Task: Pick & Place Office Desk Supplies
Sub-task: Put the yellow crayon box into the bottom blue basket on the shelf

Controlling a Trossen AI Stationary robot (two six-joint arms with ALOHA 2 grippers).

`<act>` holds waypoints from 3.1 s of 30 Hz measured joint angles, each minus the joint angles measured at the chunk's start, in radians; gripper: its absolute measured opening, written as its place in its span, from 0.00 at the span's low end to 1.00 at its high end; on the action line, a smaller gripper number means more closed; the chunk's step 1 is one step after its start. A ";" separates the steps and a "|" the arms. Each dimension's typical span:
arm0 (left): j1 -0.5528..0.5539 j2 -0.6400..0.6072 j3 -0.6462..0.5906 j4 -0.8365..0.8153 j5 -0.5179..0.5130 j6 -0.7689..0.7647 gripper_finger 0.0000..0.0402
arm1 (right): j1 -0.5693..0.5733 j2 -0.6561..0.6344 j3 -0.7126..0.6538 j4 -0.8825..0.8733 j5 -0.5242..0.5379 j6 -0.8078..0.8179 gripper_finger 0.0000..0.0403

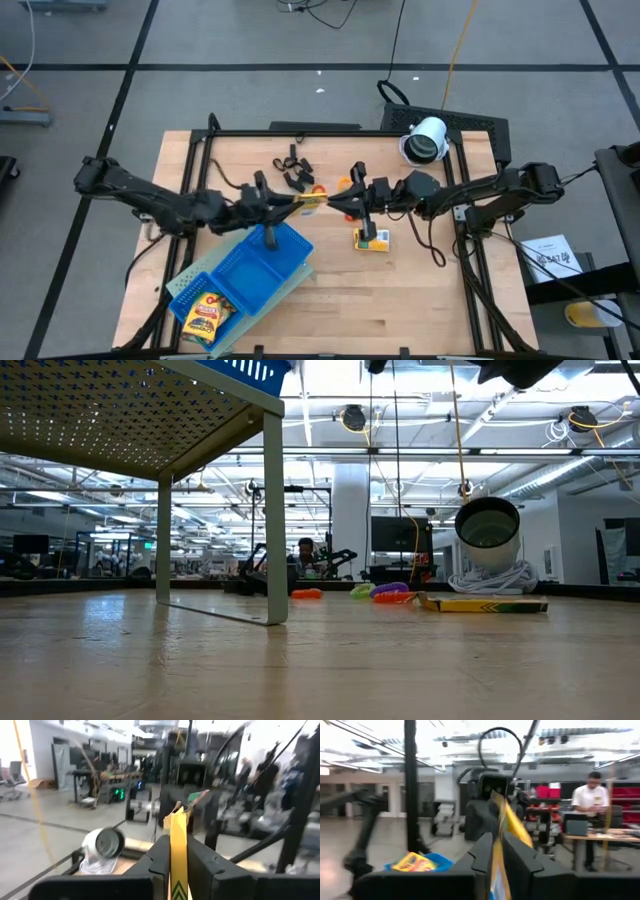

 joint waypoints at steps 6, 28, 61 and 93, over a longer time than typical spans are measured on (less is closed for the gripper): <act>-0.110 -0.155 0.001 -0.197 0.003 -0.055 0.09 | 0.001 -0.056 0.000 -0.045 -0.054 0.069 0.20; -0.548 -0.419 0.001 -0.807 0.334 -0.705 0.04 | 0.000 -0.084 0.000 -0.183 -0.043 0.072 0.25; -0.576 -0.397 0.001 -0.812 0.183 -0.616 0.01 | 0.316 0.383 0.562 -0.679 0.284 -0.258 0.59; -0.576 -0.374 0.001 -0.827 0.185 -0.566 0.13 | 0.350 0.751 1.180 -1.198 0.402 -0.284 0.62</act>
